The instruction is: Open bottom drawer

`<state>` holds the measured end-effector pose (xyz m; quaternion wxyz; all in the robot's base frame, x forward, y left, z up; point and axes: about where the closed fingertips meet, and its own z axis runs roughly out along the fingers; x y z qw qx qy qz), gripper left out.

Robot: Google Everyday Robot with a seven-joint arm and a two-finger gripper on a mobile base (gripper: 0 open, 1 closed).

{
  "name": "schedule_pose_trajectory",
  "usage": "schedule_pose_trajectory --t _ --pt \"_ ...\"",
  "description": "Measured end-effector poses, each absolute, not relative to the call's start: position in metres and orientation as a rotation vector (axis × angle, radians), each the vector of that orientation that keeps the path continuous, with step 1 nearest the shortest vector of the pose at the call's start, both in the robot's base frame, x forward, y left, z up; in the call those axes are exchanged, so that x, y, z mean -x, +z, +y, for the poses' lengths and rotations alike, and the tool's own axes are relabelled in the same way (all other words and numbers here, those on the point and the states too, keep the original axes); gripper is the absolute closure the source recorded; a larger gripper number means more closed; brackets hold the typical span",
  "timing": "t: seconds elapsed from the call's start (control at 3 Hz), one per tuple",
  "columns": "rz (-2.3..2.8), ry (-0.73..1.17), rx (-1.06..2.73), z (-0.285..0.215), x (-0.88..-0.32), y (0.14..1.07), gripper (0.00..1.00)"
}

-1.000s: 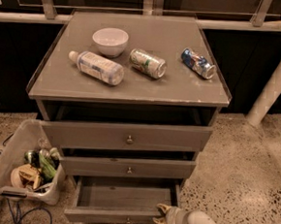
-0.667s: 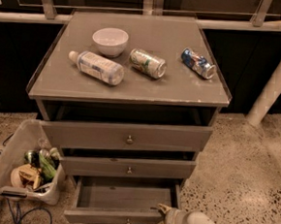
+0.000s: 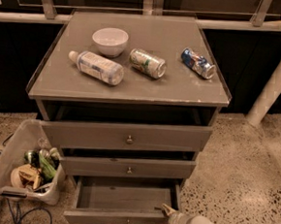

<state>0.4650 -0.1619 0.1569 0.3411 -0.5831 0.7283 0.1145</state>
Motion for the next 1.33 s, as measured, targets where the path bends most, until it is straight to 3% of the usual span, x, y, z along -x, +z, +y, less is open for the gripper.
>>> schedule_pose_trajectory --t 0.67,1.0,1.33 --pt "1.911 0.292 1.493 -0.169 -0.4524 0.1629 0.81" --pt "1.911 0.293 1.493 -0.169 -0.4524 0.1629 0.82" --pt "1.911 0.293 1.493 -0.169 -0.4524 0.1629 0.59"
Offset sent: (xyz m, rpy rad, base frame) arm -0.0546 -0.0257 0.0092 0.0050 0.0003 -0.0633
